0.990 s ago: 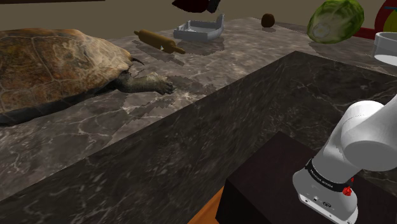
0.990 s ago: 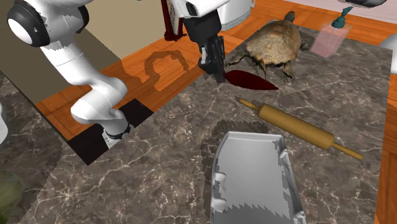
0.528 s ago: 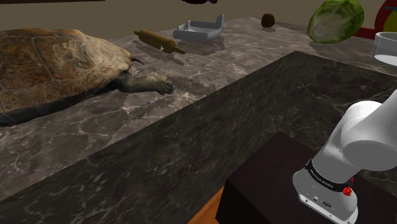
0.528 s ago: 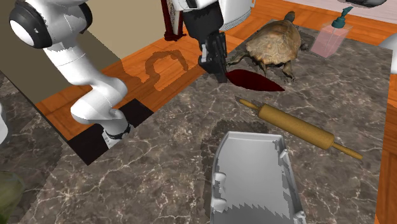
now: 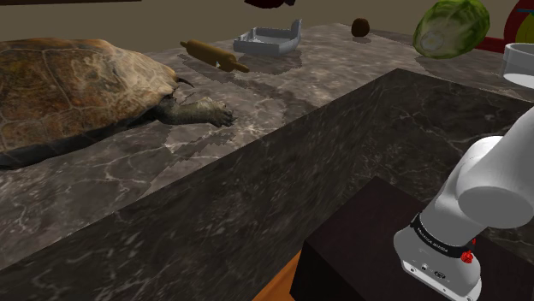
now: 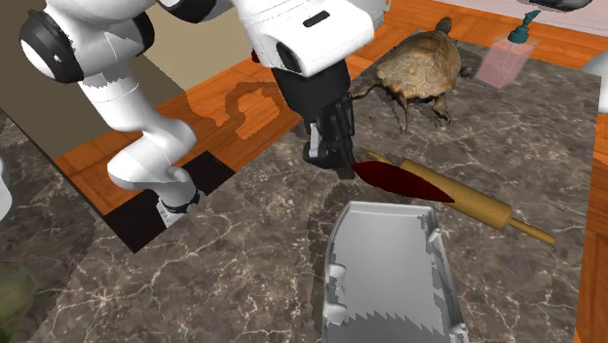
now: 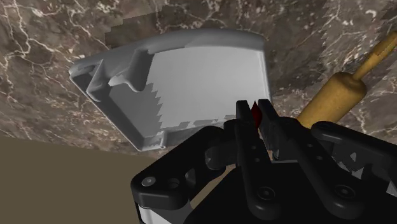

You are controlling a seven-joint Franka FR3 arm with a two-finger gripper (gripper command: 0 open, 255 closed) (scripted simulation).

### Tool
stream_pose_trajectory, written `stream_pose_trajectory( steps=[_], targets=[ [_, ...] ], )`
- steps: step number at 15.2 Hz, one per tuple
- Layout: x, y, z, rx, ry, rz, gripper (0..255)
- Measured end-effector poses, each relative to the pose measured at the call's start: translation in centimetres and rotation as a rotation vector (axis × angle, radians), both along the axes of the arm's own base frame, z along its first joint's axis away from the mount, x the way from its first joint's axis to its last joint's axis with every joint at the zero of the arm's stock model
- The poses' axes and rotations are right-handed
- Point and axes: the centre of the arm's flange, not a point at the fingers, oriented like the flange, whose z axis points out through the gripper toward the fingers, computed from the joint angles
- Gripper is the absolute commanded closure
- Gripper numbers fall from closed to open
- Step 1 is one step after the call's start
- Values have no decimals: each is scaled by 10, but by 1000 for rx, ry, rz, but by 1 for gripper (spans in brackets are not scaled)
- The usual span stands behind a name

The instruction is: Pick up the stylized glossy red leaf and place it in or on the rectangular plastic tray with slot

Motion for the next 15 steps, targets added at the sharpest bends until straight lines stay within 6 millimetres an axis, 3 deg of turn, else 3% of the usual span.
stream_pose_trajectory(
  steps=[4,6,15],
  targets=[
    [36,-44,-2,1,0,0,255],
    [45,-57,-12,0,0,0,255],
    [48,-59,-56,-1,0,1,255]
  ],
)
